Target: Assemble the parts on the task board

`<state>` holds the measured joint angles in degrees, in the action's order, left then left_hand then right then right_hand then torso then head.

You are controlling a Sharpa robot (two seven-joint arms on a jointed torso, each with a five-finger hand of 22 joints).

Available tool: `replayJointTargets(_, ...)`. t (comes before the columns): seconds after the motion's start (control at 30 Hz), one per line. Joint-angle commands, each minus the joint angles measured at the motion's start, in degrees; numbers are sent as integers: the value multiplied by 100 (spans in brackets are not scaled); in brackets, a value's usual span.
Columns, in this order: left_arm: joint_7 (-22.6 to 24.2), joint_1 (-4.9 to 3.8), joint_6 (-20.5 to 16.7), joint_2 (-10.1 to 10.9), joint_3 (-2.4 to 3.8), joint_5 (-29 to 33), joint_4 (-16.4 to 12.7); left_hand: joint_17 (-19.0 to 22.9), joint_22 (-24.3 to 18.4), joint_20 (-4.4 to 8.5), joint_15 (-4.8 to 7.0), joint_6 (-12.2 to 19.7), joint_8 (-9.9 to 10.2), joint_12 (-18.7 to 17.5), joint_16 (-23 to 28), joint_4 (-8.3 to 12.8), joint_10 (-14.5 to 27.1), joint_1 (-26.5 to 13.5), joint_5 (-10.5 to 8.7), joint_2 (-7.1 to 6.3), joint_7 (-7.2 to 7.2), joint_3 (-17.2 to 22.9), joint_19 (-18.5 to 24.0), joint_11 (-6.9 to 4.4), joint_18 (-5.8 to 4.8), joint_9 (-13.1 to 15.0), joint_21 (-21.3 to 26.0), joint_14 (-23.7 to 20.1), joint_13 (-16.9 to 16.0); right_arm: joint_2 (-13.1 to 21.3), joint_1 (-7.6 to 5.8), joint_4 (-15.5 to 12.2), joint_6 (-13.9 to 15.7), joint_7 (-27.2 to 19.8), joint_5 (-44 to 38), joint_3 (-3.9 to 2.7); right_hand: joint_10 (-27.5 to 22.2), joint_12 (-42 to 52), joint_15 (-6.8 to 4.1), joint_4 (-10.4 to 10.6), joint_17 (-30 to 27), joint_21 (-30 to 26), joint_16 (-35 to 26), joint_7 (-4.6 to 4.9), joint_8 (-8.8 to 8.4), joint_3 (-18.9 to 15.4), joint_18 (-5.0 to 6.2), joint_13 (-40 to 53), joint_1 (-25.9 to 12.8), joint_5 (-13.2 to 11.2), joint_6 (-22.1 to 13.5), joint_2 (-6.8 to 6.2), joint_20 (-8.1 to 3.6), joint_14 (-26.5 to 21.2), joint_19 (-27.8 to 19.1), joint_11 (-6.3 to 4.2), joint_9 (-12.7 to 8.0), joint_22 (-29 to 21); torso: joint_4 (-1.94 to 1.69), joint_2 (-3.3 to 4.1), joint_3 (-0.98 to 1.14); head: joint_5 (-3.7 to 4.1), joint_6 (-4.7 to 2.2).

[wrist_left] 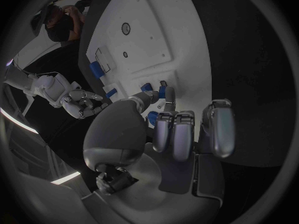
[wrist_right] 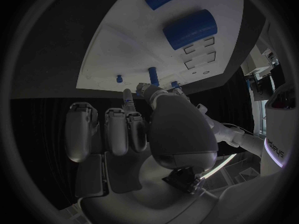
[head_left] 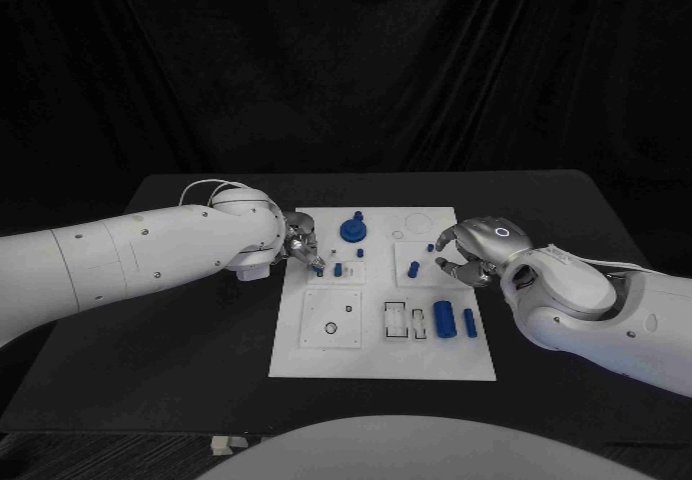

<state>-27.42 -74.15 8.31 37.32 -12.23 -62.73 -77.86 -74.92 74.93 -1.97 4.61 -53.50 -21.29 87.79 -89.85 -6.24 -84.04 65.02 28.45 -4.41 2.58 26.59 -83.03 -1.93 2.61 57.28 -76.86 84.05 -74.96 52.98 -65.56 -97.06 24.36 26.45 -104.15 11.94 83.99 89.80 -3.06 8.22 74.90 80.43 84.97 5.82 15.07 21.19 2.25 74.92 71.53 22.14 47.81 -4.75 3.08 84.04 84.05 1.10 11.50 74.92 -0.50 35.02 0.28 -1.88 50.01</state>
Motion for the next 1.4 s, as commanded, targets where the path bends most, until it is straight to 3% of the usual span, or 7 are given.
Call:
replayJointTargets(0.03, 31, 16, 98, -8, 5, 15, -8, -1508, 1082, -6, -17, -12, 23, -29, -15, -3, -376, -34, -34, 19, -37, 41, 28, 12, 60, 0, 34, 595, -1227, 4, 13, -13, 78, -8, -25, -3, 594, 9, -32, -10, 71, -18, -26, -5, -1, 28, 21, 1494, -56, 32, 41, -3, -19, 341, 179, -23, -6, 1180, -3, 1, 0, -2, -1)
replayJointTargets(1.0, 24, 44, 110, 0, 4, 15, -39, -1508, 1080, -6, -18, -7, 33, -34, -15, 6, -372, -34, -49, 25, -35, 45, 32, 13, 61, -5, 40, 595, -1222, -30, 16, 12, 50, -5, -25, -3, 594, 9, -32, -10, 71, -18, -26, -5, -1, 28, 21, 1494, -56, 32, 41, -3, -19, 341, 179, -23, -6, 1180, -2, -1, 0, 7, -1)
replayJointTargets(1.07, 26, 47, 106, -9, 4, 15, -25, -1508, 1079, -10, -23, -7, 50, -34, -15, 0, -371, -66, -146, 45, -27, 31, 34, 20, 61, -16, 45, 595, -1222, -32, 17, 12, 48, -6, -25, -3, 594, 9, -32, -10, 71, -18, -26, -5, -1, 28, 21, 1494, -56, 32, 41, -3, -19, 341, 179, -23, -6, 1180, -2, -1, 0, 7, -1)
replayJointTargets(1.13, 28, 50, 102, -17, 4, 15, -14, -1508, 1080, -18, -31, -6, 91, -37, -15, -21, -367, -129, -505, 80, -20, -22, 34, 29, 60, -45, 45, 595, -1217, -34, 19, 13, 46, -7, -25, -3, 594, 9, -32, -10, 71, -18, -26, -5, -1, 28, 21, 1494, -56, 32, 41, -3, -19, 341, 179, -23, -6, 1180, -3, -1, 1, 7, -1)
replayJointTargets(1.27, 31, 58, 106, -28, 4, 15, 4, -1508, 1076, -37, -55, 9, 212, -44, -15, -104, -358, -259, -714, 102, 15, -192, 41, 59, 62, -136, 60, 595, -1207, -34, 24, 15, 41, -9, -25, -3, 594, 9, -32, -10, 71, -18, -26, -5, -1, 28, 21, 1494, -56, 32, 41, -3, -19, 341, 179, -23, -6, 1180, -2, -1, 0, 6, -1)
replayJointTargets(1.4, 34, 63, 89, -27, 4, 15, 9, -1508, 1074, -44, -62, 2, 257, -54, -15, -122, -348, -283, -793, 104, 24, -264, 45, 68, 64, -172, 69, 595, -1196, -32, 28, 17, 32, -9, -25, -3, 594, 9, -32, -10, 71, -18, -26, -5, -1, 28, 21, 1494, -56, 32, 41, -3, -19, 341, 179, -23, -6, 1180, 0, -1, -1, 0, -1)
